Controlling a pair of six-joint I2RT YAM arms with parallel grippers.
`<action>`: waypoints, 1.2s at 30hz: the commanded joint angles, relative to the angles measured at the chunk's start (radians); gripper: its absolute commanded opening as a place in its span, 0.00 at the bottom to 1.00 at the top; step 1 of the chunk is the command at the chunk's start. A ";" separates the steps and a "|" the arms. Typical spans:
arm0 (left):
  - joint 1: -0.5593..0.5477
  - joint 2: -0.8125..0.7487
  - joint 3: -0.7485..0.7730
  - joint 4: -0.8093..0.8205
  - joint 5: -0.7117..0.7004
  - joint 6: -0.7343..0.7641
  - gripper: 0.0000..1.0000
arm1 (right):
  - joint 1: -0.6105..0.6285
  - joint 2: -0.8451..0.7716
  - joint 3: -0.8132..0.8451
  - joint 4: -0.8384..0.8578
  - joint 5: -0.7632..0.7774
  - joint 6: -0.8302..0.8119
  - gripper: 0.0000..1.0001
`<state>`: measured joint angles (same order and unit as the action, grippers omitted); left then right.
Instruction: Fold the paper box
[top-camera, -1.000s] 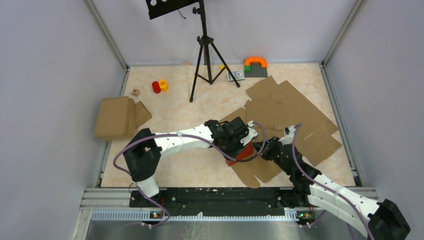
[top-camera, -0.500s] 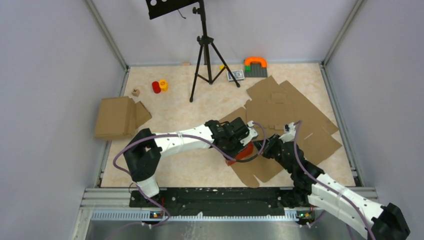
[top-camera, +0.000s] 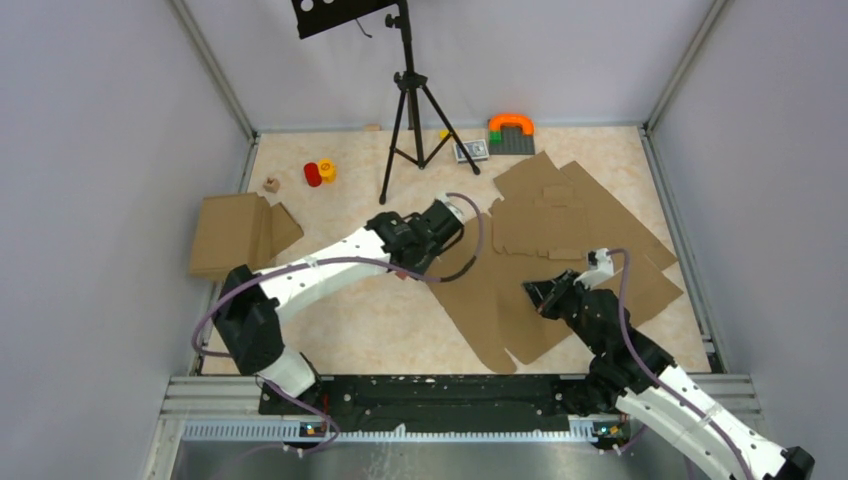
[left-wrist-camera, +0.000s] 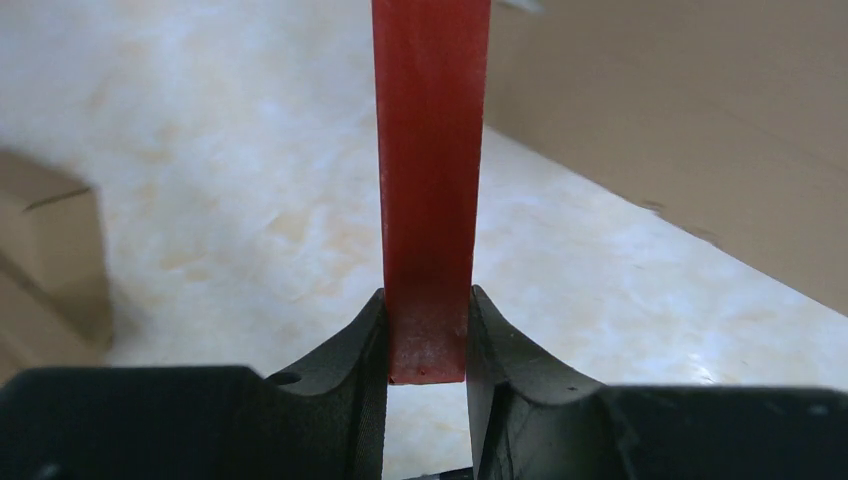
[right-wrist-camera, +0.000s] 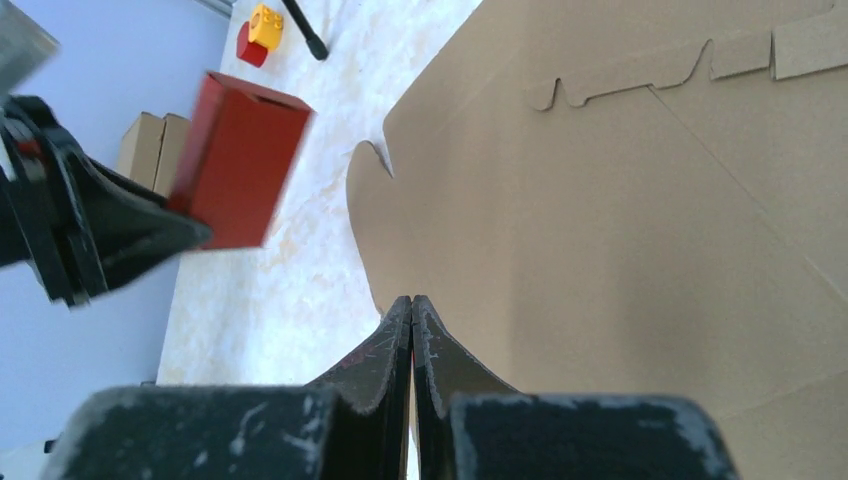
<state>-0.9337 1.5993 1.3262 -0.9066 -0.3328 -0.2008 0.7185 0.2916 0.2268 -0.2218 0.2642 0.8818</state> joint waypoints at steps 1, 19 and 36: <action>0.088 -0.089 0.041 -0.105 -0.390 -0.135 0.03 | -0.007 -0.001 0.085 -0.075 -0.014 -0.041 0.00; 0.728 0.120 0.164 -0.284 -1.046 -0.238 0.00 | -0.006 0.161 0.300 -0.184 -0.222 -0.056 0.00; 0.926 0.185 0.012 0.223 -0.787 0.317 0.12 | -0.006 0.374 0.321 -0.043 -0.258 -0.063 0.00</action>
<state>-0.0280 1.8008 1.3460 -0.7265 -1.1378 0.0906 0.7170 0.6456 0.5064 -0.3321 0.0246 0.8375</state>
